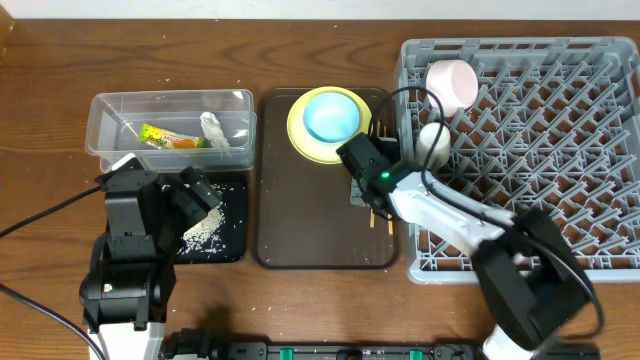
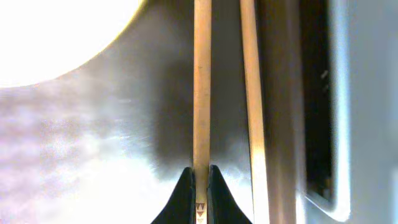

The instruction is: Sort waste into correct bins and load items into the dishwasher rack

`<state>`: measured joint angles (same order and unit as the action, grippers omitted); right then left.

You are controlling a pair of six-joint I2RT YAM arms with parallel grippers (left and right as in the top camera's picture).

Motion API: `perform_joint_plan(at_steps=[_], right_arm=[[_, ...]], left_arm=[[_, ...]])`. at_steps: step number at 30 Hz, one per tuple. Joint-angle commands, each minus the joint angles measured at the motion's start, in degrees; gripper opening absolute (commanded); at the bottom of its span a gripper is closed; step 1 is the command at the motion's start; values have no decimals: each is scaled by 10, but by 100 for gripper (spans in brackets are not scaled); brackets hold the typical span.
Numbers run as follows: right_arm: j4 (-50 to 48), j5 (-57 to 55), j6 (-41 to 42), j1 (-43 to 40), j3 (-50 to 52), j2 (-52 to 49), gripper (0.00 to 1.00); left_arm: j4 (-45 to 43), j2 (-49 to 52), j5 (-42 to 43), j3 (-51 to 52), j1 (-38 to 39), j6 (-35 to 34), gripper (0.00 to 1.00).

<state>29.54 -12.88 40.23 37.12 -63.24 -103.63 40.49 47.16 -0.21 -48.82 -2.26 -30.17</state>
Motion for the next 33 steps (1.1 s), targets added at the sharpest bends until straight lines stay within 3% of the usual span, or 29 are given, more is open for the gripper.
perform_joint_plan(at_steps=[1,8,16,23,33], right_arm=[[4,-4,-49,-11,-12,89,1],[58,-68,-161,-34,-12,228,1],[149,-128,-344,-153,-11,314,1],[166,-30,-445,-263,-1,287,1],[148,22,-470,-317,0,190,1]], left_arm=[[0,0,-5,-10,-4,1,98],[0,0,-5,-10,-4,1,98],[0,0,-5,-10,-4,1,98],[0,0,-5,-10,-4,1,98],[0,0,-5,-10,-4,1,98]])
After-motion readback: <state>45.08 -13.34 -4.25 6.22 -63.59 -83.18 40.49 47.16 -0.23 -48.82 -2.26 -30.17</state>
